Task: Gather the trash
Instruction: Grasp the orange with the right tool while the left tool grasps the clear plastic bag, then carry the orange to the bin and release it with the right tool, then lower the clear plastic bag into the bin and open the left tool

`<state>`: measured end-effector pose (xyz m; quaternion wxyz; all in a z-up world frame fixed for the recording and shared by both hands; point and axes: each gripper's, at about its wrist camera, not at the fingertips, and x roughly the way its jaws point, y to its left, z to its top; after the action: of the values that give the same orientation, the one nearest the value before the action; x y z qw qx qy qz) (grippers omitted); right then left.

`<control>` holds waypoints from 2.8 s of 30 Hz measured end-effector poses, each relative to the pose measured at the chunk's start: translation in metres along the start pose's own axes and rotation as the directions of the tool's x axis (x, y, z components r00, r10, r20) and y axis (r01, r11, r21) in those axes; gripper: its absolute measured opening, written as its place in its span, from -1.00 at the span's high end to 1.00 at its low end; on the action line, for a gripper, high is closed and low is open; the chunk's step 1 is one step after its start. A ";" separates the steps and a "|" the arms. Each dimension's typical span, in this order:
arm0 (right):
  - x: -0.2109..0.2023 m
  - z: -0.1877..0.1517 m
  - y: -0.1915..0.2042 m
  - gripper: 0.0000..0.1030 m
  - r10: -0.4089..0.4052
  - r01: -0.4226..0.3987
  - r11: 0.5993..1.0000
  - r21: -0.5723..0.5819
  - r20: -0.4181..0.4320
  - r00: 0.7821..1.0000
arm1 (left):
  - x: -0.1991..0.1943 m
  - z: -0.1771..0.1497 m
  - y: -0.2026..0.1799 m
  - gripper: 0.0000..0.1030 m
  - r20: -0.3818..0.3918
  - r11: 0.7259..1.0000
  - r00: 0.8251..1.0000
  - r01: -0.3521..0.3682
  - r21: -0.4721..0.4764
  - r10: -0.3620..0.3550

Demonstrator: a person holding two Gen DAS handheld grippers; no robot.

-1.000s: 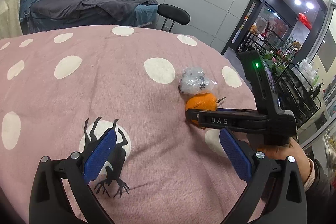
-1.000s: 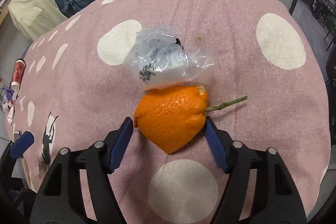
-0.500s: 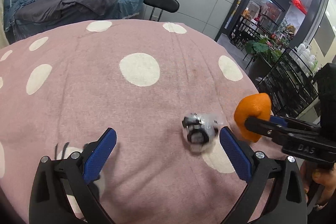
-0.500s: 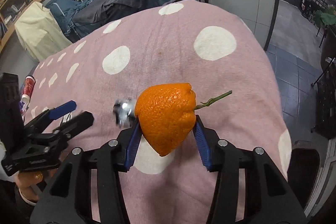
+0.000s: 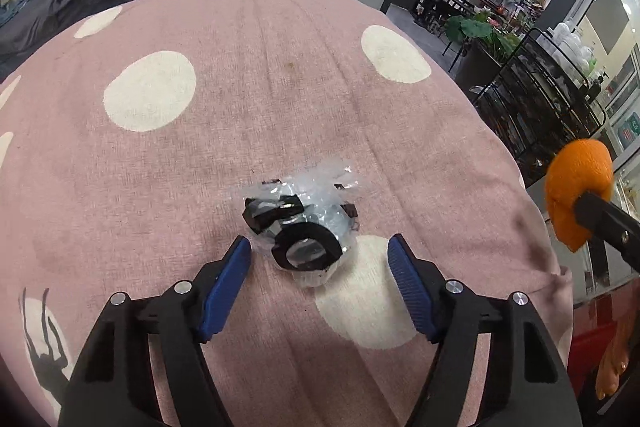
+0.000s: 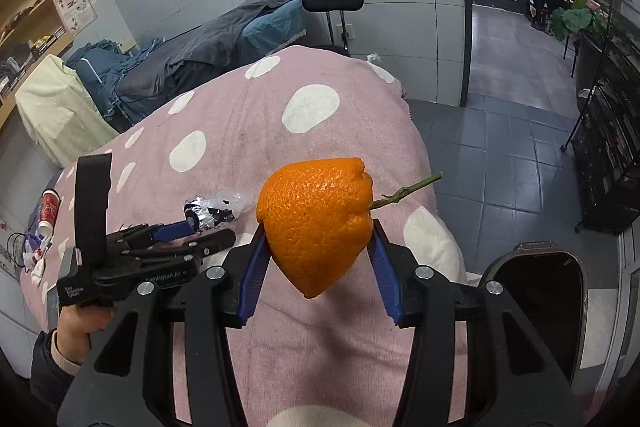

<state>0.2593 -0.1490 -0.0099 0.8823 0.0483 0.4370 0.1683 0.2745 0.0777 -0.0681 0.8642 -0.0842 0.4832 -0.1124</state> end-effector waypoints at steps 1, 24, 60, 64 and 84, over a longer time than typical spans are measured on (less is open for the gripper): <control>-0.003 -0.003 -0.002 0.05 -0.003 0.003 1.000 0.004 0.003 1.000 | 0.000 0.002 -0.001 -0.33 0.005 1.000 1.000 -0.016 0.008 0.016; -0.069 -0.066 -0.094 0.05 -0.079 0.060 0.981 0.187 0.097 0.992 | -0.096 -0.050 -0.080 0.16 0.251 0.995 0.963 0.084 0.054 -0.095; 0.037 -0.184 -0.269 -0.32 -0.181 0.294 0.826 0.481 -0.268 0.946 | -0.076 -0.083 -0.219 0.16 0.177 0.920 0.931 0.261 0.293 -0.320; 0.028 -0.189 -0.262 -0.48 -0.204 0.302 0.828 0.473 -0.249 0.947 | -0.071 -0.083 -0.222 0.15 0.158 0.913 0.929 0.278 0.298 -0.334; -0.063 -0.190 -0.270 -0.61 -0.368 0.363 0.770 0.525 -0.100 0.925 | -0.013 -0.088 -0.300 0.15 -0.038 0.842 0.929 0.351 0.410 -0.369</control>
<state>0.1433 -0.4357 -0.1420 0.8512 0.2065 0.4634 -0.1347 0.1595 -0.2099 -0.0272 0.8357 0.0073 0.4061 -0.3696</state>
